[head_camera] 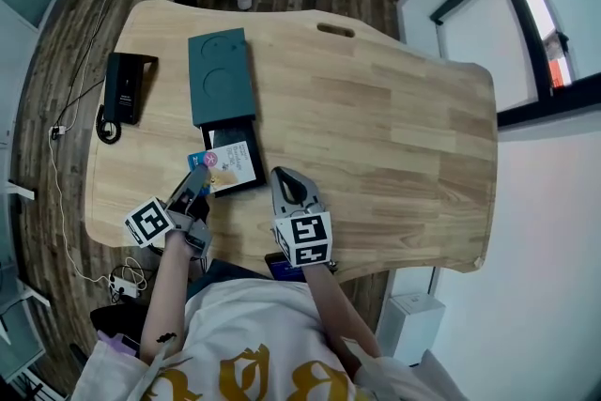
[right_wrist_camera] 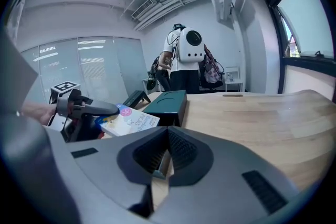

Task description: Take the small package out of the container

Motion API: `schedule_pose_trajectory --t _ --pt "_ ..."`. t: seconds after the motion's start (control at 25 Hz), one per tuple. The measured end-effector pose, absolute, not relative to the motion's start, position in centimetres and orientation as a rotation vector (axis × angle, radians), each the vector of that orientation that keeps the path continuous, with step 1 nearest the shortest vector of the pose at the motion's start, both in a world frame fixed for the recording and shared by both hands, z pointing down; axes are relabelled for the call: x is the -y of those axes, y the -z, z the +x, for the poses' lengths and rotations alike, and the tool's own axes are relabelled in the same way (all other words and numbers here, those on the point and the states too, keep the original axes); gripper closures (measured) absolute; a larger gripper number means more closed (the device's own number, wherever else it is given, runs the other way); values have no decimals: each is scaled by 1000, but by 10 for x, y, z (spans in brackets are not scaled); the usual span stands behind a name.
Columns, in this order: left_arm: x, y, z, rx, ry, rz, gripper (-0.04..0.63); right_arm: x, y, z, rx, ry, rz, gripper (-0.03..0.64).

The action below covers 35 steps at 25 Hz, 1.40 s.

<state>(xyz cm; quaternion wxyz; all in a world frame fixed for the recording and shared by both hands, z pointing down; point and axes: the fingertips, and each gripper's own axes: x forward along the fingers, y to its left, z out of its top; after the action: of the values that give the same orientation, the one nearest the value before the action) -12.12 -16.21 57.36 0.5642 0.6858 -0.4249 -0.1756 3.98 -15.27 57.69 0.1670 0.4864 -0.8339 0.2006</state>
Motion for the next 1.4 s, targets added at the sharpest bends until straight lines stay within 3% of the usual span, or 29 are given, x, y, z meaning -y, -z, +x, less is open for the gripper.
schedule_pose_trajectory --t 1.4 --pt "132 -463 -141 893 813 1704 503 147 -481 25 2569 -340 1432 612"
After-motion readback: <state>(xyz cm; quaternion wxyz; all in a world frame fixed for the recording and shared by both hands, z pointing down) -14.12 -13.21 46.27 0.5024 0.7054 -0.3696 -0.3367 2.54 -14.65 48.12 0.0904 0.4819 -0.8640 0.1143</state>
